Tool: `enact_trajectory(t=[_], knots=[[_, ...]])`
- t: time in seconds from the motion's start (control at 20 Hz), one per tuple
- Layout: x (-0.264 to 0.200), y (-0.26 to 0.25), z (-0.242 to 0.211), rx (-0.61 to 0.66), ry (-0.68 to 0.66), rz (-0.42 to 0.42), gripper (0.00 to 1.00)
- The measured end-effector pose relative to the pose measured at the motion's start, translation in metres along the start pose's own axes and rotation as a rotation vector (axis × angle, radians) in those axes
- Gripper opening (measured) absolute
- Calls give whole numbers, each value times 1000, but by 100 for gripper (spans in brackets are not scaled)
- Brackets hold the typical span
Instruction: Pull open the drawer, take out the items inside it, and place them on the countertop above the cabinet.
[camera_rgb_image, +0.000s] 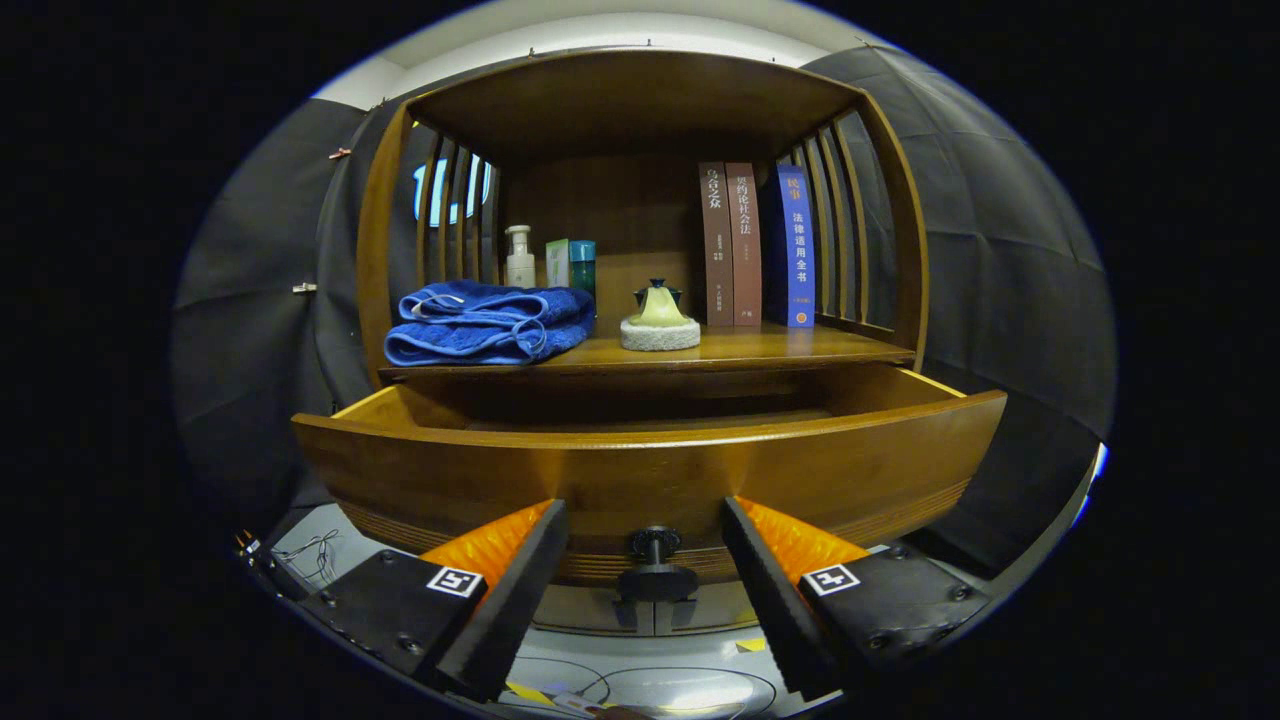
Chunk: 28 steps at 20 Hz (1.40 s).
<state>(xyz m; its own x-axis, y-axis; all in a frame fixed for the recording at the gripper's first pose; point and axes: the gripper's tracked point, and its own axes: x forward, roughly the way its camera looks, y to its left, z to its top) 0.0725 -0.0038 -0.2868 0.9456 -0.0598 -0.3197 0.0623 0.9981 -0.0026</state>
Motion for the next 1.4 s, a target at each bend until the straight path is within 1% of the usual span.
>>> enact_trajectory(t=[0.3, 0.55, 1.05, 1.4], knots=[[52, 1, 12, 0, -15, 3, 100], [75, 1, 18, 2, -16, 5, 100], [91, 1, 22, -4, -14, 0, 100], [90, 2, 21, -6, -10, 1, 99]])
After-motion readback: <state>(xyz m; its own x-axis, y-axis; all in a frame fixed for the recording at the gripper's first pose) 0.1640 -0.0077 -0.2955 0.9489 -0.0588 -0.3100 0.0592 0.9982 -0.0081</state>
